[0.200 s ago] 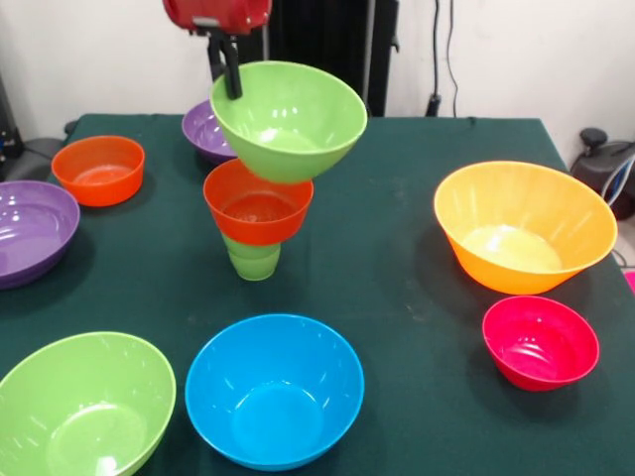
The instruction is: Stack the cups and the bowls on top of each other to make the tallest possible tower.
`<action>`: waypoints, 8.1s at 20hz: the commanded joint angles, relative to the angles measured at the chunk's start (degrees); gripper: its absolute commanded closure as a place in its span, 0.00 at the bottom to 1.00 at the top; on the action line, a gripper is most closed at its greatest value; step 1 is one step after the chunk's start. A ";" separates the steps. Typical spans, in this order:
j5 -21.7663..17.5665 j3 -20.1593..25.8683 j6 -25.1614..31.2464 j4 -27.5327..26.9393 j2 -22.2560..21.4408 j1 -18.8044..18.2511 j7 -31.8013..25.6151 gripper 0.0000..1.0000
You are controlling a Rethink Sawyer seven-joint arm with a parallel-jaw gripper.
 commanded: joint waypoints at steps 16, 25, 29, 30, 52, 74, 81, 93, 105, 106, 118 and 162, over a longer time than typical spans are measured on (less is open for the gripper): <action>0.62 3.13 10.46 -1.98 -3.91 -2.83 -11.83 1.00; 1.64 5.32 13.03 -1.81 -5.04 -4.55 -12.11 1.00; 0.76 5.40 12.86 -1.88 -4.15 -4.75 -12.19 1.00; 0.77 5.41 13.01 -1.96 -4.07 -4.72 -12.22 1.00; 0.52 4.63 11.70 -1.43 -3.74 -2.50 -8.68 1.00; -0.54 2.76 11.13 -2.74 -2.71 0.05 -7.72 1.00; -0.43 3.19 10.95 -2.17 -2.79 -0.82 -8.51 1.00; -1.47 3.18 11.49 -2.78 -2.36 -1.78 -9.95 1.00; -1.79 3.50 12.06 -3.38 -1.94 -3.03 -11.00 1.00; -1.92 3.46 11.83 -3.35 -1.90 -2.97 -10.83 1.00; -4.01 1.75 8.44 -3.60 -0.37 -0.94 -7.32 1.00; -8.15 -0.40 6.05 -5.88 1.85 -0.05 -4.70 1.00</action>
